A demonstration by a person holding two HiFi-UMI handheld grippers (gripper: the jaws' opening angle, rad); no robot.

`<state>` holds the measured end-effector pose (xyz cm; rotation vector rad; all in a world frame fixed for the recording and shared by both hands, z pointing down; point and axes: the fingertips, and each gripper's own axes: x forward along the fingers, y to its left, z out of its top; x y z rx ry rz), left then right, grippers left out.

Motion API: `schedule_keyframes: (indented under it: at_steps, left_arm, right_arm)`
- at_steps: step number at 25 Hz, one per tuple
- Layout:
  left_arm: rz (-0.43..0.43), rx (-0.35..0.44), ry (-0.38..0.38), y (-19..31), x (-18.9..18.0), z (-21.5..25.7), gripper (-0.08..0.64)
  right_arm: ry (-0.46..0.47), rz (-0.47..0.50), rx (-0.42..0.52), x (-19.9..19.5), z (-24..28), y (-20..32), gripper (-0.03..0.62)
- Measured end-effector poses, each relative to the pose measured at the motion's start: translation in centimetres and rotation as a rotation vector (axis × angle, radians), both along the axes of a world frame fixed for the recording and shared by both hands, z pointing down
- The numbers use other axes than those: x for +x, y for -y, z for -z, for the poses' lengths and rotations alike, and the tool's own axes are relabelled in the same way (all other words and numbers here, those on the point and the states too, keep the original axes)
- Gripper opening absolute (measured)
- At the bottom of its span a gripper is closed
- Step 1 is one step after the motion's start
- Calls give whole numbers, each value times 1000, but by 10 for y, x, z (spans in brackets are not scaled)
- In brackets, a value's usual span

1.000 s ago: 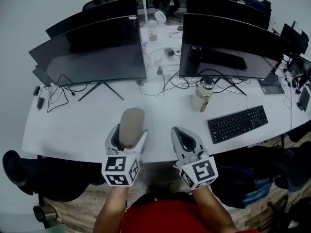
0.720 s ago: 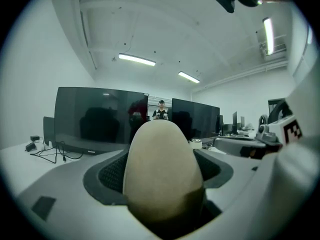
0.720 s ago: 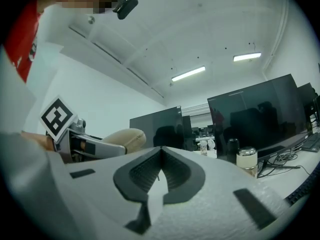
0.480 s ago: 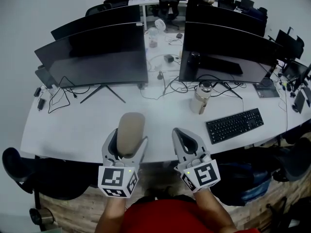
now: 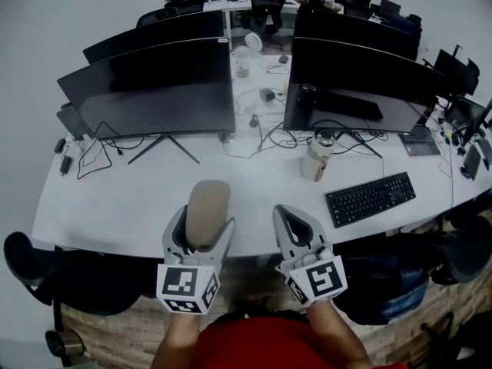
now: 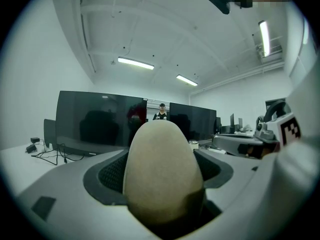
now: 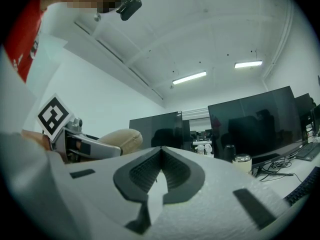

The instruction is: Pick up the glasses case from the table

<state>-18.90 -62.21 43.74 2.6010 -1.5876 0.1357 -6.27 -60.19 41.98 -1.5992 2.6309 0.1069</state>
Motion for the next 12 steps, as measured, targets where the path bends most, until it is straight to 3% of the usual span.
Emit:
schedule_keyframes:
  at_steps: [12]
  left_arm:
    - [-3,-6,6,1,-3,-2,390]
  right_arm:
    - [1,-10,4,-3,1,0,0]
